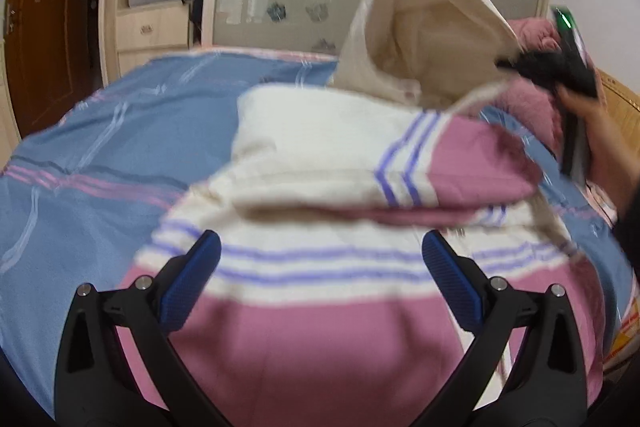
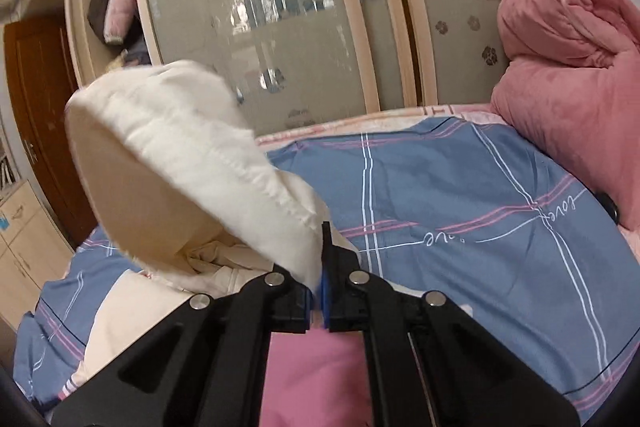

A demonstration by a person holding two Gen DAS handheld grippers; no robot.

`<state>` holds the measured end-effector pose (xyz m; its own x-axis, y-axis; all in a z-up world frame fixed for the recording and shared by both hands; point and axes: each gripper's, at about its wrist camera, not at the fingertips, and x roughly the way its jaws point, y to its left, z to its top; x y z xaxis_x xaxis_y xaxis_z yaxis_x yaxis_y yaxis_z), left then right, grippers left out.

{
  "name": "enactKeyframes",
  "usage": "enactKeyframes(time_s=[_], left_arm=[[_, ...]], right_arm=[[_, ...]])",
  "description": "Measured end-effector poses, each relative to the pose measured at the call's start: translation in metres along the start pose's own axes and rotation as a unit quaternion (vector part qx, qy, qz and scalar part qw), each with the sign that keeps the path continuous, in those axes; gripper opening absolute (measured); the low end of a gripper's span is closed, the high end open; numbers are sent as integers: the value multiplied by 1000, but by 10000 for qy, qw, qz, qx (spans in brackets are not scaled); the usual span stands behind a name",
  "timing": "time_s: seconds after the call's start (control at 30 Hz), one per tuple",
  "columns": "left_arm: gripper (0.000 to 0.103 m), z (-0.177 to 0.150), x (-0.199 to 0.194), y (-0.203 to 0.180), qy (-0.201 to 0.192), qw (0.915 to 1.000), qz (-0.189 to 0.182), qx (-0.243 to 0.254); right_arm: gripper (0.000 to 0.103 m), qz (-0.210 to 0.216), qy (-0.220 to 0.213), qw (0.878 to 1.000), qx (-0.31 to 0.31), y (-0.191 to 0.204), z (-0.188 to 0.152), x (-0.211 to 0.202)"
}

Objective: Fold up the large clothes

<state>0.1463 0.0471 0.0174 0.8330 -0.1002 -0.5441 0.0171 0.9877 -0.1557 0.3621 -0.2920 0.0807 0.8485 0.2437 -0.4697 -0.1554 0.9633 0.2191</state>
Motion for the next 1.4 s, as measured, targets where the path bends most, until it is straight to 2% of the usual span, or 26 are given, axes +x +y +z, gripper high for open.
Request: enactKeyframes(time_s=[0.1,0.27,0.37,0.4,0.47,0.5,0.53,0.57,0.6,0.67,0.77,0.9,0.97,1.07,1.13,1.2,1.3,1.37,1.4], left_arm=[[101,41,11,-2,-99,9997,-181,150],[101,119,68,-35,52,9933,14,1158],[101,143,104,-55,50,9880,300,1512],[101,149,124,-63,192,9862,315,1614],[92,158,150,-71,374,9860,298,1598],[74,163,165,-72,469,9867,359,1518],[39,168,179,-71,562,9874,422,1419],[13,174,191,-66,669,9894,369,1238],[2,177,197,-63,756,9903,301,1124],[2,181,199,-61,726,9905,225,1145],[2,183,176,-65,455,9876,173,1494],[2,170,132,-58,238,9825,-254,1827],[2,154,118,-55,265,9757,-279,2159],[2,120,106,-51,555,9664,-522,2454],[3,92,101,-52,696,9569,-574,2761],[4,66,94,-54,792,9492,-666,2971],[5,35,87,-63,714,9306,-684,3524],[7,20,87,-67,761,9216,-793,3722],[8,17,88,-68,788,9198,-821,3756]], right_arm=[[3,105,62,9998,150,-7,-8,2],[3,251,123,9993,232,-11,-6,4],[3,369,199,9989,187,-9,-1,4],[3,378,216,9989,184,-9,-1,4],[3,395,244,9987,215,-10,0,3],[3,409,262,9985,251,-12,0,4],[3,404,276,9984,288,-14,0,4],[3,414,298,9981,341,-17,-1,5],[3,440,329,9976,432,-21,-2,6],[3,433,345,9971,519,-25,-5,6],[3,461,323,9966,605,-30,-11,2],[3,579,258,9963,582,-32,-24,-14],[3,598,268,9971,386,-28,-31,-22],[3,605,341,9975,-103,-17,-51,-34],[3,587,385,9966,-441,-11,-65,-40],[4,569,541,9954,-540,-12,-80,-41],[4,442,977,9923,-622,-17,-106,-35],[4,337,1042,9912,-743,-18,-118,-34],[4,326,1055,9909,-766,-18,-121,-35]])
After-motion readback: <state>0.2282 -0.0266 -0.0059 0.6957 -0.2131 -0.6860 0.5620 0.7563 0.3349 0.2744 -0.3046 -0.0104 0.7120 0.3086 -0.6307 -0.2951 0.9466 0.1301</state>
